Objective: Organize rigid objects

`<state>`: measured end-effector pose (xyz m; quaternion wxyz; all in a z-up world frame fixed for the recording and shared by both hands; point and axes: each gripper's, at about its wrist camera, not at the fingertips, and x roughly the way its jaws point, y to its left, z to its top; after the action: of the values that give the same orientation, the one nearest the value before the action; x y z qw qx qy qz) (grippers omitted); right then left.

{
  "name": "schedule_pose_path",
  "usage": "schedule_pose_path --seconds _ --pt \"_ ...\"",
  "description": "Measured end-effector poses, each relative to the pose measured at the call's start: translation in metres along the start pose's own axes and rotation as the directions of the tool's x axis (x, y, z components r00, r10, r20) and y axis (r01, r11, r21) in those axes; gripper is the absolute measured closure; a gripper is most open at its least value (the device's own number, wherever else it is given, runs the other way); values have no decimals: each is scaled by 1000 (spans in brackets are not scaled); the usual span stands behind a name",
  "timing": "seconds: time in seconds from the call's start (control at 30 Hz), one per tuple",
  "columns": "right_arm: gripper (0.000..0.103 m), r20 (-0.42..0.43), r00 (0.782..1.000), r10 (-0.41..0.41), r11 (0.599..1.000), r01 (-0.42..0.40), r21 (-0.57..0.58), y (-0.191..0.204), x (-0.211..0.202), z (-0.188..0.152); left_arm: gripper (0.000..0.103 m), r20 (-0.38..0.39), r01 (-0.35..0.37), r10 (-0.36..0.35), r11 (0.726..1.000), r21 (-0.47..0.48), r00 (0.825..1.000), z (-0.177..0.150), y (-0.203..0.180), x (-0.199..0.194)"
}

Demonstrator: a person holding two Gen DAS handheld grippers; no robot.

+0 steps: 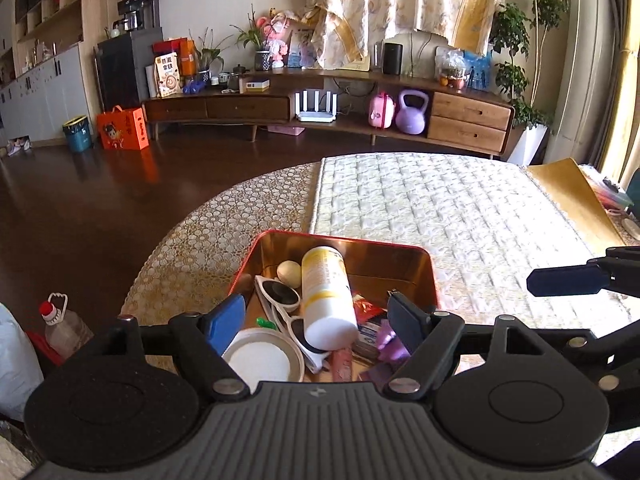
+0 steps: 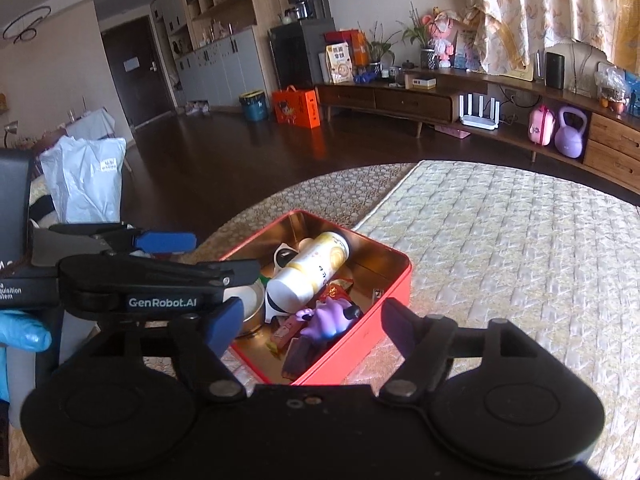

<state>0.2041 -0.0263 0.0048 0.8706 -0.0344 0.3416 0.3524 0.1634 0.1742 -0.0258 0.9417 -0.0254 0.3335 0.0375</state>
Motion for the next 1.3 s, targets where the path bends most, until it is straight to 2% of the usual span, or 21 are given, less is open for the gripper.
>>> schedule_pose_path --seconds 0.23,0.4,0.67,0.73,0.83,1.3 --pt "10 40 999 -3 1000 3 -1 2 -22 -10 21 18 0 0 1000 2 1000 -8 -9 -22" --pt "1 73 997 10 999 -13 42 -4 -38 -17 17 16 13 -13 1000 -5 1000 -12 -14 -36" --pt "0 128 992 -7 1000 4 24 0 -57 -27 17 21 10 -10 1000 -4 1000 -17 -26 -50" --pt "0 134 991 -7 1000 3 30 -2 -60 -29 8 25 10 -10 1000 -14 1000 -17 -27 -54" --pt "0 141 990 -2 999 -4 40 -3 -64 -31 1 38 27 -26 999 -28 999 -18 -29 -61" --pt "0 169 985 -33 996 19 83 -9 -81 -45 1 39 -1 1 1000 -21 999 -27 -45 -73"
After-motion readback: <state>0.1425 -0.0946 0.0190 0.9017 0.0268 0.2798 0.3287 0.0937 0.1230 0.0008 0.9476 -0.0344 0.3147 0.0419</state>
